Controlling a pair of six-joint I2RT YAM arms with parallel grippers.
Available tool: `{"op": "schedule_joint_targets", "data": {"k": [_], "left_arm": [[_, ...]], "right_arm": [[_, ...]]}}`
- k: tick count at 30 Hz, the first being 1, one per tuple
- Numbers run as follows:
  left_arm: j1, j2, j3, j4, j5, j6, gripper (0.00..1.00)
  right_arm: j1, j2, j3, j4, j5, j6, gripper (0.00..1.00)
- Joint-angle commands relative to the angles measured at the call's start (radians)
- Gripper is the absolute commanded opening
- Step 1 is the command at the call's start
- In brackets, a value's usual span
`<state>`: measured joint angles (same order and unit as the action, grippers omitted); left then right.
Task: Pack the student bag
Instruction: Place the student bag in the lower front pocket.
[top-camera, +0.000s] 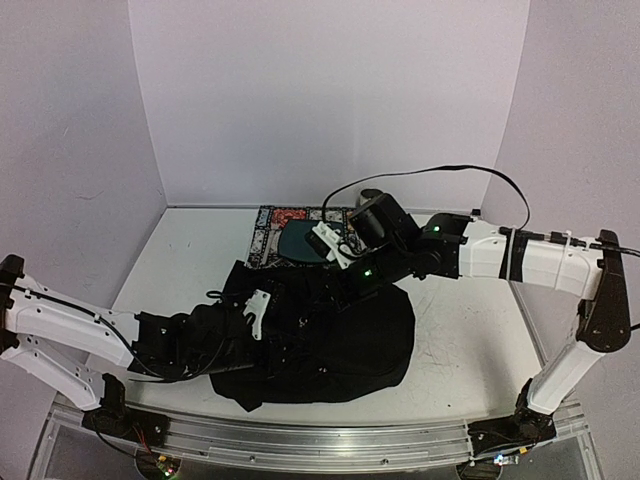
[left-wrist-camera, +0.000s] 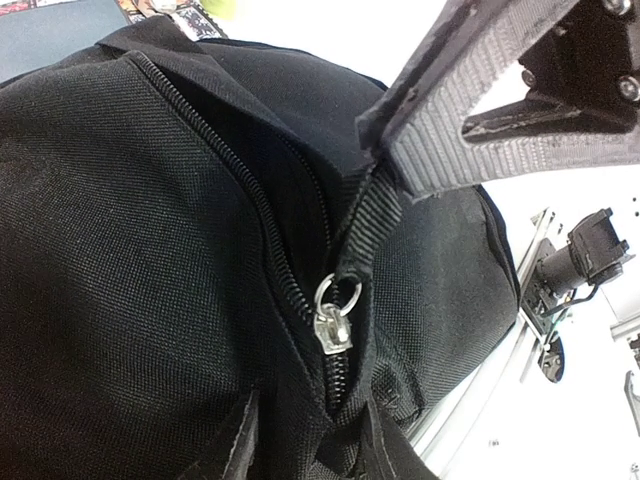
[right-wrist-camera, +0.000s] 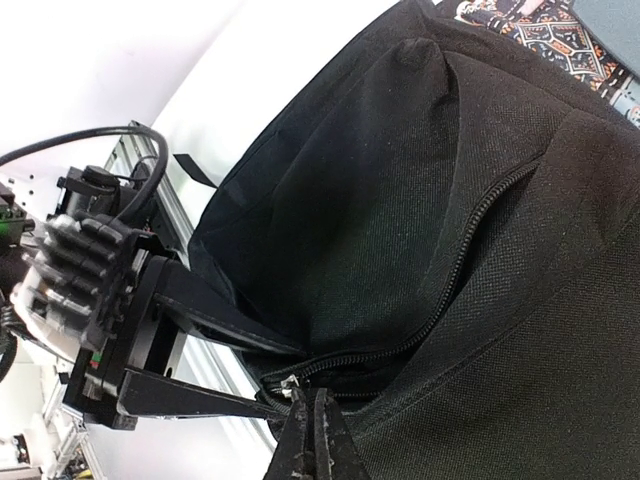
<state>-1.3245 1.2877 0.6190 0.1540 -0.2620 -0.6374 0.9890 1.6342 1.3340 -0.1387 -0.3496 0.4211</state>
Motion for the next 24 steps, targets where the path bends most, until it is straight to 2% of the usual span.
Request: {"op": "schedule_joint_targets", "data": {"k": [1,4,8,13,16,24], "left_arm": [[0.001,0.034,-0.005,-0.093,0.052,-0.011,0.32],[0.001,0.032,-0.006,-0.103,0.058,-0.014,0.33],[0.001,0.01,-0.005,-0.123,0.055,-0.016,0.4],[0.002,-0.047,0.021,-0.17,0.016,-0.033,0.54],[0.001,-0.081,0.048,-0.189,-0.01,-0.043,0.7],[-0.002,-0.041,0.139,-0.211,-0.007,-0.094,0.68]], "right_arm": [[-0.02,-0.008,0.069,0.028,0.095,-0.043,0.0],[-0.033,-0.006,0.069,0.028,0.097,-0.048,0.0],[-0.035,0.003,0.073,0.025,0.088,-0.052,0.0],[-0.034,0.016,0.085,0.025,0.018,-0.058,0.0],[-0.034,0.023,0.087,0.025,-0.015,-0.058,0.0],[-0.034,0.039,0.094,0.028,-0.031,-0.052,0.0]]}}
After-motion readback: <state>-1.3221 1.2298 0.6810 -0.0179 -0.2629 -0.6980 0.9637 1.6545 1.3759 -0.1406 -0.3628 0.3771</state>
